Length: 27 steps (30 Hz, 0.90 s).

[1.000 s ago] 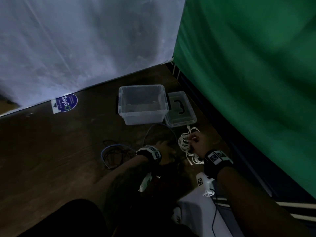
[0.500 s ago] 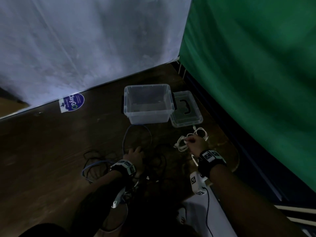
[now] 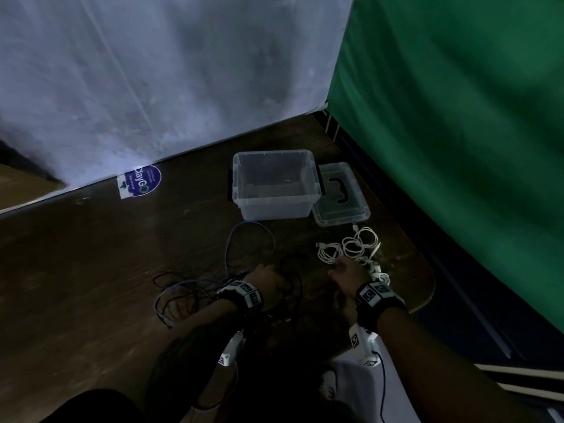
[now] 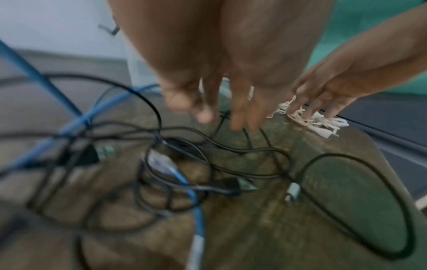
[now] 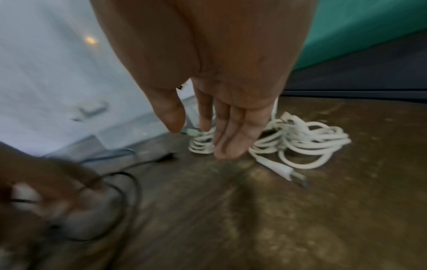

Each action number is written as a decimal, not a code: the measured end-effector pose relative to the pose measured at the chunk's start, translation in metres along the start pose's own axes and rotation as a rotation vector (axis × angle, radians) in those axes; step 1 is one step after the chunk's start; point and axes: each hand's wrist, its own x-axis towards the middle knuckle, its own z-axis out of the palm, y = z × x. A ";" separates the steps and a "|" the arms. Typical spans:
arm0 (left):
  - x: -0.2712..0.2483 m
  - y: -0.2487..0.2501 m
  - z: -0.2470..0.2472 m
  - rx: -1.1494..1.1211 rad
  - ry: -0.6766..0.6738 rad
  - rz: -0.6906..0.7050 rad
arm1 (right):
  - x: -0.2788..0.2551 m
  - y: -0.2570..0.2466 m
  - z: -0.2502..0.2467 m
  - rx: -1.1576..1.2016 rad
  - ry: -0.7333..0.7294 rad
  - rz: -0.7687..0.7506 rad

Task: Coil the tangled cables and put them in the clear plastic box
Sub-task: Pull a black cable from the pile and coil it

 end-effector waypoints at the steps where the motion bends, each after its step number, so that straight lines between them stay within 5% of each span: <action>1: 0.000 0.001 0.001 -0.031 -0.031 -0.016 | -0.005 -0.004 0.000 0.021 0.016 -0.035; 10: -0.029 0.026 -0.071 -0.524 0.339 0.088 | -0.057 -0.087 -0.027 0.053 -0.120 -0.438; 19: -0.082 0.018 -0.114 -0.737 0.605 0.054 | -0.097 -0.142 -0.122 0.212 0.205 -0.683; 23: -0.098 0.007 -0.102 -0.794 0.655 -0.031 | -0.108 -0.136 -0.161 0.364 0.288 -0.645; 27: -0.111 0.017 -0.106 -0.883 0.801 -0.037 | -0.117 -0.127 -0.174 0.388 0.188 -0.631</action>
